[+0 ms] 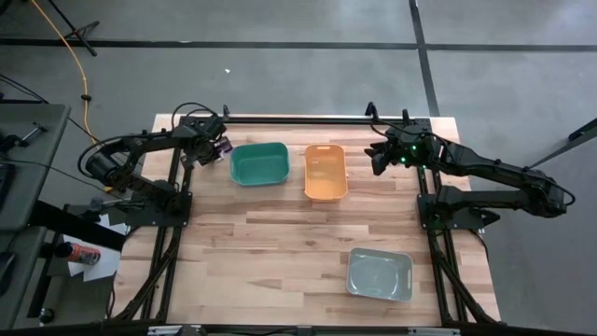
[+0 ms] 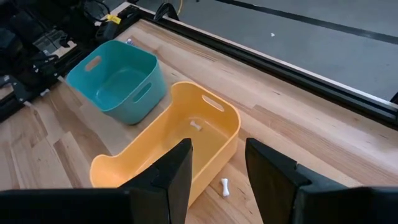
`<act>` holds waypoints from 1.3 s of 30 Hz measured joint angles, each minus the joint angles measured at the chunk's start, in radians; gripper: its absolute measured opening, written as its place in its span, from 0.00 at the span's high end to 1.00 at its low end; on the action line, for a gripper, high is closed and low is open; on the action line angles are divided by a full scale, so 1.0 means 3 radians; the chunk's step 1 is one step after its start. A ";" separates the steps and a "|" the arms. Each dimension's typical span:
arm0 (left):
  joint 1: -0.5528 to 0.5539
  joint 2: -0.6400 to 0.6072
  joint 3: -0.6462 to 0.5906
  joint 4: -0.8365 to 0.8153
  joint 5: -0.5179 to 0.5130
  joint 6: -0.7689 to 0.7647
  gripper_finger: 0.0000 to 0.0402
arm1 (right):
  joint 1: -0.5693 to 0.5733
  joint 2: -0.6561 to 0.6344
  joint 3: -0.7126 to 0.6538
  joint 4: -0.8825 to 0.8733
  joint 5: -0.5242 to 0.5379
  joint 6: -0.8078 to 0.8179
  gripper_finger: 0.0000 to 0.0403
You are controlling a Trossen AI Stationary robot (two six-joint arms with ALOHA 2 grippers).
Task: Sort Halloween decoration
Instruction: Put the white bone toy into the yellow bin
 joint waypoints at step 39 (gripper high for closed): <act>-0.0503 -0.2058 0.0585 0.1367 0.1077 0.1824 1.00 | 0.0001 -0.0001 0.0000 0.0828 -0.0055 -0.0030 0.64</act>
